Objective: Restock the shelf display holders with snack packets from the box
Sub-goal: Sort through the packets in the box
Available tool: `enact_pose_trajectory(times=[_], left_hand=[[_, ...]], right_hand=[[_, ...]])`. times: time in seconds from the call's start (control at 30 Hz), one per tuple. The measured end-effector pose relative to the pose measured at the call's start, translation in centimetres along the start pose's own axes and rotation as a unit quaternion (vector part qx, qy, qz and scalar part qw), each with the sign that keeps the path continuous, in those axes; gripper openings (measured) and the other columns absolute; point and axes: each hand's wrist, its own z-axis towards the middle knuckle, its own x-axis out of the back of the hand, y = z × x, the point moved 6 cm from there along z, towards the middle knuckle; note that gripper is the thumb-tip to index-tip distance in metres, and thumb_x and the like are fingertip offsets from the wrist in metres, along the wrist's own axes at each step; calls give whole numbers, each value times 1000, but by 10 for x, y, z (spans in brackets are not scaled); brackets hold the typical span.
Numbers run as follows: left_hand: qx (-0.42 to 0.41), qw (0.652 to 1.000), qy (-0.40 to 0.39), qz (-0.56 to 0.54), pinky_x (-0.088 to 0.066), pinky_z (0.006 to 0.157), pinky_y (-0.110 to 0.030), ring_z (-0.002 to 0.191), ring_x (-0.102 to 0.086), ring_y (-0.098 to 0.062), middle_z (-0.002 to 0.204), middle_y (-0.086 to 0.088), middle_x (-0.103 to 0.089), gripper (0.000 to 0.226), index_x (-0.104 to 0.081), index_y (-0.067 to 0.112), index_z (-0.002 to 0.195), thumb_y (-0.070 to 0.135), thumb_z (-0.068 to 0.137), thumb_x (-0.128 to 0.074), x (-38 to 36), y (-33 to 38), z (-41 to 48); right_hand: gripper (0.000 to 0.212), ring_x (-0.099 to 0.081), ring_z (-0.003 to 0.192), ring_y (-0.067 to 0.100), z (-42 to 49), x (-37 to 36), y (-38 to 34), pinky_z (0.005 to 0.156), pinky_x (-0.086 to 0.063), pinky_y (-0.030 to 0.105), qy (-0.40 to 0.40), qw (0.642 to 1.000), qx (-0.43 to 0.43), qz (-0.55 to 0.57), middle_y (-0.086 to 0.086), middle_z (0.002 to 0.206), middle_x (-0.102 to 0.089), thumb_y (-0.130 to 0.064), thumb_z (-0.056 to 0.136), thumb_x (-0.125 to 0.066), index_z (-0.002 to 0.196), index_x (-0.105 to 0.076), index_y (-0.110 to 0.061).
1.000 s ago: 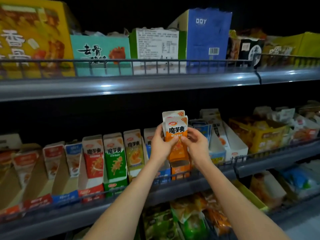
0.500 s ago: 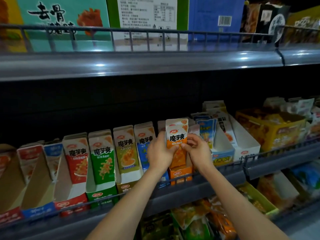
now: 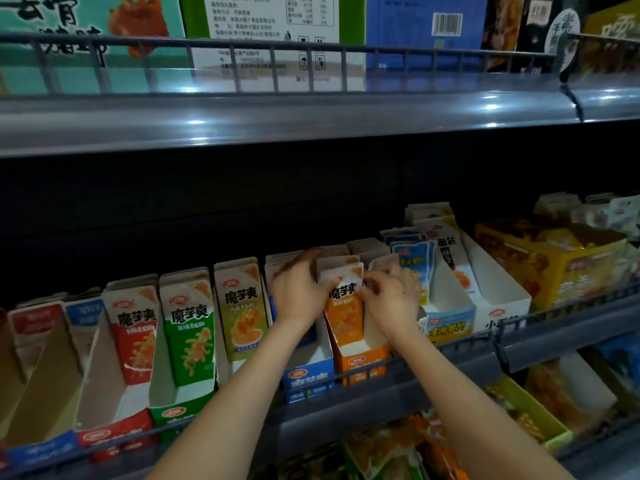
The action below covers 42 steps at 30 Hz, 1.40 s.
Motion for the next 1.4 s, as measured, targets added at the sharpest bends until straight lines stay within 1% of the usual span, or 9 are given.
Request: enact_pose_trajectory(times=[0.13,0.27,0.37,0.53,0.8,1.0,1.1,1.2,1.4], left_hand=[[-22,999,-2,31,-52,78,-31,97,-64,-21,113,-3,-66,64,-45,24,137,41,81,-70,-1,-3,10],[-97,989,0,112,-46,88,-36,107,-57,-26,117,-5,-63,42,-63,24,121,42,82,-68,-2,-1,21],[-118,983,-6,140,-43,90,-37,107,-56,-28,112,-5,-65,34,-69,23,112,38,82,-68,-4,0,27],[-136,985,37,99,-50,80,-37,87,-65,-29,88,-5,-73,10,-75,17,87,17,79,-69,-1,-1,34],[-67,983,-34,169,-37,100,-37,112,-55,-24,114,2,-65,23,-68,30,108,30,85,-65,-15,-11,51],[-82,994,27,69,-43,90,-37,105,-58,-29,110,-5,-66,31,-69,23,108,26,77,-74,15,-8,29],[-65,997,13,26,-46,87,-37,101,-56,-17,107,4,-63,31,-65,24,112,34,84,-69,40,-1,-3],[-73,997,-7,-2,-40,88,-33,108,-53,-19,110,1,-61,28,-66,22,111,31,84,-68,65,2,-50],[-44,990,-58,-117,-45,75,-20,84,-56,-6,89,9,-59,13,-70,20,94,27,84,-65,98,-24,-184]], right_hand=[[41,-47,113,26,-1,0,-1,97,-32,38,-1,1000,3,4,5,118,-55,-38,83,-68,122,-60,-26],[27,-58,83,29,-20,4,-1,78,-46,44,84,994,65,13,6,86,-61,-29,63,-84,81,-67,-18],[35,-58,84,30,-28,-6,2,76,-45,43,32,996,56,-70,6,87,-61,-48,54,-85,71,-69,-21],[40,-39,120,27,-19,-11,-18,103,-22,47,-58,980,49,-186,2,125,-45,-64,74,-63,100,-67,-34],[40,-36,123,28,-12,-19,-16,104,-22,49,-61,981,8,-186,3,130,-42,-61,78,-62,111,-63,-38],[41,-53,108,34,-30,7,-6,88,-35,46,29,999,-8,-35,9,112,-59,-53,61,-81,96,-74,-32],[42,-45,121,24,-63,21,0,95,-29,44,-18,998,-22,50,1,122,-53,-50,67,-78,106,-70,-35],[37,-49,114,18,-106,32,4,98,-39,47,-37,987,-23,154,-8,112,-49,-42,71,-78,106,-68,-34],[17,-59,84,3,-218,27,-4,74,-46,11,-106,953,-66,275,-10,97,-58,-28,82,-72,97,-62,-32]])
